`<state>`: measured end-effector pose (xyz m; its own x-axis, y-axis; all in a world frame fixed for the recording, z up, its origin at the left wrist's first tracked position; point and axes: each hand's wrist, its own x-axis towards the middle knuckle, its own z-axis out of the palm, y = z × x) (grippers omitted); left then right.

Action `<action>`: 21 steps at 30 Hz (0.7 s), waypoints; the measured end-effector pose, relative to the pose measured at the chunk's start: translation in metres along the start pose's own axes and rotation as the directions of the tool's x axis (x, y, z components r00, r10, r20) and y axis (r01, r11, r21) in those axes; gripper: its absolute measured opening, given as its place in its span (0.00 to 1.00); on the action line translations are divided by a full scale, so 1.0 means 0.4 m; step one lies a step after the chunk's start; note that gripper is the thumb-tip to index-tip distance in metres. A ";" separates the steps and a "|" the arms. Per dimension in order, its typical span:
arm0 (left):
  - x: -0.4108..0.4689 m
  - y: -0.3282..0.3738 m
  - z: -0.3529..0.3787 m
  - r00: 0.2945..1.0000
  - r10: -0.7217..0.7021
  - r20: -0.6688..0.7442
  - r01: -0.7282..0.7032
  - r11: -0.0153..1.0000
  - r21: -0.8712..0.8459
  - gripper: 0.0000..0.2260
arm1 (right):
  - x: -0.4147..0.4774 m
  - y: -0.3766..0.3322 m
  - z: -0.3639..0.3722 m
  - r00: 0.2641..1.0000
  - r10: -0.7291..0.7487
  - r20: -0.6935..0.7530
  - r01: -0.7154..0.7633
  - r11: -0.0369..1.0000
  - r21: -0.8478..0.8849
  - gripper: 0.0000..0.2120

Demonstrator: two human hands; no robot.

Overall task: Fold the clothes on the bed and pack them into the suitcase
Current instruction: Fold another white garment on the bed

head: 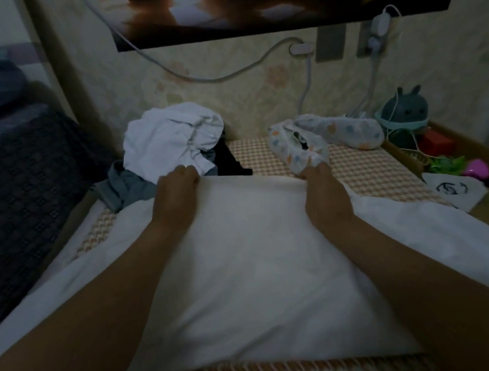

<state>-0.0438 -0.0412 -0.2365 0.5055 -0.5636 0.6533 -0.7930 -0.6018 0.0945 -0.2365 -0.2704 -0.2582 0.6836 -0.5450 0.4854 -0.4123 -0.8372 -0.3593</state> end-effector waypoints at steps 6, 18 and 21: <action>-0.039 0.052 -0.002 0.953 -0.146 0.265 0.053 0.943 0.329 0.12 | -0.031 -0.009 0.017 0.906 -0.089 0.414 0.154 0.980 -0.125 0.26; -0.164 0.176 -0.101 0.585 -0.202 0.786 -0.007 0.967 0.254 0.26 | -0.129 0.017 -0.114 0.779 0.012 0.626 0.139 0.972 -0.192 0.28; -0.180 0.289 -0.152 0.759 0.019 0.651 -0.027 1.000 0.002 0.23 | -0.192 0.035 -0.192 0.939 0.086 0.333 0.034 0.941 -0.337 0.24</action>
<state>-0.1923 -0.0357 -0.2271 0.5897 -0.8076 0.0090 -0.8057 -0.5875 0.0751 -0.3412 -0.2436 -0.2392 0.8071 -0.5684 0.1600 -0.5680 -0.8213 -0.0527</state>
